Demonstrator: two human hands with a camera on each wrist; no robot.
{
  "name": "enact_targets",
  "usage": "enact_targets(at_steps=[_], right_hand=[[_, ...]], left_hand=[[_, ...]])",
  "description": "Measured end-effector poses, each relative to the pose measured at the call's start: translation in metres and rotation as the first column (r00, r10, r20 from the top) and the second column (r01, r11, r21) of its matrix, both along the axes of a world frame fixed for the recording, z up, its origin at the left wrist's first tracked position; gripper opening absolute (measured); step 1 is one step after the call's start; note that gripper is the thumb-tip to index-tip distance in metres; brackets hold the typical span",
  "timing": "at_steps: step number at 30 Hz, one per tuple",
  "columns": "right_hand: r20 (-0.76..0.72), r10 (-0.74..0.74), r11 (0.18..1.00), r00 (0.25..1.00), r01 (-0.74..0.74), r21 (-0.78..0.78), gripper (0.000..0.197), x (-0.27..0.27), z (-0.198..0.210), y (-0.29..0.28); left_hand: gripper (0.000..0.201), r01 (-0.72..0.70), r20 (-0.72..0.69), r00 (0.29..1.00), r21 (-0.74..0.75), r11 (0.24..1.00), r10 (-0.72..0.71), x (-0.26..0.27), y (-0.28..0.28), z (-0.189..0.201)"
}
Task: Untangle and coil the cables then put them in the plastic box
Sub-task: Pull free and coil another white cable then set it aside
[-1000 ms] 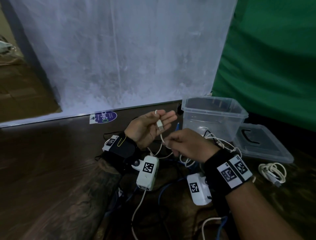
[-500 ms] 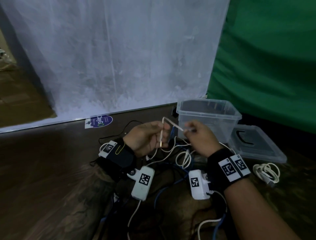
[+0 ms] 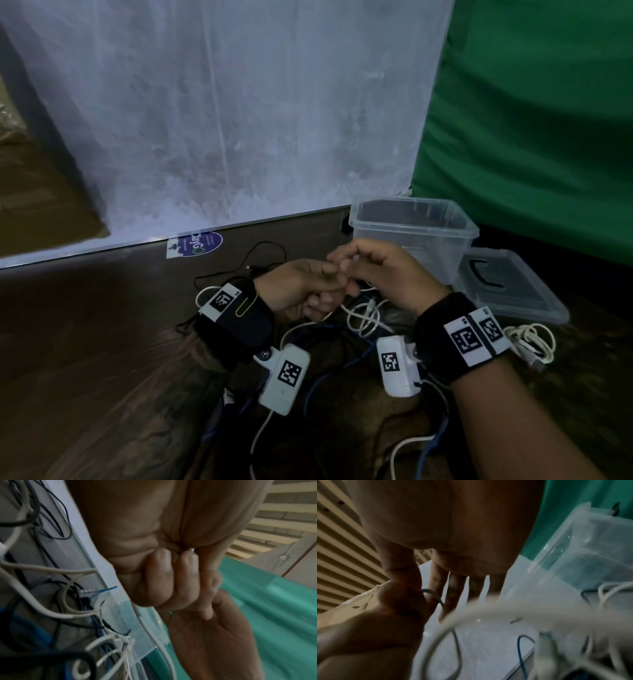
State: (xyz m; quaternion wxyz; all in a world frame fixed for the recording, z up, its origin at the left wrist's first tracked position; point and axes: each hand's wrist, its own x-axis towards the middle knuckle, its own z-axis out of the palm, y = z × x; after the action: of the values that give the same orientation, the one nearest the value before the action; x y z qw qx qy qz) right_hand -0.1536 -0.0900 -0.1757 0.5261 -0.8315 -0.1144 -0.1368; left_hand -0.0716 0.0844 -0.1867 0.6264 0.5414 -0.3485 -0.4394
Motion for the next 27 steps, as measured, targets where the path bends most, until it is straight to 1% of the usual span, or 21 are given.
enact_targets(at_steps=[2, 3, 5, 7, 8, 9, 11, 12, 14, 15, 16, 17, 18, 19, 21, 23, 24, 25, 27], right_hand=[[0.005, -0.029, 0.997, 1.000, 0.029, -0.065, 0.020, -0.003, 0.003, 0.000], [-0.002, -0.024, 0.997, 1.000, 0.024, -0.069, 0.022, -0.003, 0.004, 0.002], [0.004, -0.016, 0.996, 1.000, 0.017, -0.090, 0.019, -0.003, 0.005, 0.004], [0.034, -0.078, 0.982, 0.996, 0.083, -0.168, 0.018, -0.002, 0.005, 0.000], [0.049, -0.115, 0.971, 0.992, 0.123, -0.206, 0.019, -0.003, 0.004, -0.005], [0.058, -0.153, 0.961, 0.987, 0.162, -0.226, 0.019, -0.004, 0.005, -0.011], [0.094, -0.211, 0.949, 0.973, 0.227, -0.218, 0.017, -0.006, 0.006, -0.021], [0.131, -0.234, 0.943, 0.963, 0.257, -0.210, 0.016, -0.006, 0.006, -0.023], [0.233, -0.277, 0.929, 0.932, 0.321, -0.183, 0.015, -0.003, 0.005, -0.022], [0.279, -0.297, 0.927, 0.913, 0.346, -0.144, 0.016, -0.001, 0.004, -0.022], [0.311, -0.315, 0.928, 0.897, 0.360, -0.098, 0.017, 0.000, 0.003, -0.023], [0.319, -0.325, 0.932, 0.890, 0.359, -0.052, 0.019, 0.001, 0.003, -0.023], [0.297, -0.323, 0.939, 0.899, 0.343, -0.018, 0.019, 0.003, 0.001, -0.023], [0.245, -0.299, 0.952, 0.922, 0.306, 0.008, 0.020, 0.004, -0.001, -0.021], [0.079, -0.197, 0.980, 0.977, 0.194, 0.045, 0.027, 0.007, -0.009, -0.010], [-0.088, -0.088, 0.992, 0.992, 0.095, 0.079, 0.033, 0.009, -0.014, 0.005], [-0.168, -0.037, 0.996, 0.985, 0.051, 0.076, 0.028, 0.010, -0.014, 0.014], [-0.230, -0.006, 0.999, 0.973, 0.018, 0.050, 0.021, 0.009, -0.013, 0.020], [-0.286, 0.015, 0.996, 0.958, -0.038, -0.075, 0.020, 0.005, -0.010, 0.030]], left_hand=[[0.022, -0.021, 0.071, 0.997, 0.009, 1.000, 0.020, 0.004, 0.004, 0.006], [0.022, -0.041, 0.124, 0.992, 0.014, 0.999, 0.039, 0.005, 0.006, 0.008], [0.020, -0.088, 0.242, 0.967, 0.029, 0.996, 0.078, 0.008, 0.009, 0.011], [0.018, -0.142, 0.315, 0.942, 0.052, 0.988, 0.119, 0.010, 0.014, 0.011], [0.018, -0.177, 0.325, 0.934, 0.063, 0.982, 0.148, 0.012, 0.016, 0.010], [0.019, -0.209, 0.308, 0.935, 0.078, 0.975, 0.176, 0.014, 0.018, 0.009], [0.015, -0.233, 0.237, 0.950, 0.115, 0.966, 0.201, 0.013, 0.018, 0.008], [0.015, -0.226, 0.221, 0.956, 0.136, 0.965, 0.193, 0.010, 0.014, 0.008], [0.020, -0.161, 0.205, 0.971, 0.173, 0.972, 0.124, 0.002, 0.006, 0.009], [0.021, -0.110, 0.170, 0.982, 0.156, 0.982, 0.083, -0.003, 0.002, 0.010], [0.021, -0.059, 0.115, 0.992, 0.099, 0.993, 0.048, -0.006, 0.000, 0.011], [0.020, -0.016, 0.049, 0.999, 0.008, 1.000, 0.015, -0.008, -0.001, 0.013], [0.018, 0.011, -0.006, 1.000, -0.093, 0.996, -0.012, -0.009, -0.001, 0.016], [0.017, 0.014, -0.047, 0.999, -0.185, 0.983, -0.023, -0.009, 0.000, 0.019], [0.017, -0.067, -0.137, 0.990, -0.296, 0.953, 0.027, -0.008, 0.000, 0.022], [0.018, -0.235, -0.241, 0.958, -0.349, 0.907, 0.156, -0.004, -0.001, 0.021], [0.018, -0.329, -0.286, 0.930, -0.364, 0.871, 0.231, -0.001, 0.000, 0.017], [0.018, -0.397, -0.319, 0.904, -0.372, 0.839, 0.286, 0.003, -0.001, 0.015], [0.018, -0.484, -0.355, 0.862, -0.372, 0.792, 0.361, 0.010, -0.001, 0.009]])
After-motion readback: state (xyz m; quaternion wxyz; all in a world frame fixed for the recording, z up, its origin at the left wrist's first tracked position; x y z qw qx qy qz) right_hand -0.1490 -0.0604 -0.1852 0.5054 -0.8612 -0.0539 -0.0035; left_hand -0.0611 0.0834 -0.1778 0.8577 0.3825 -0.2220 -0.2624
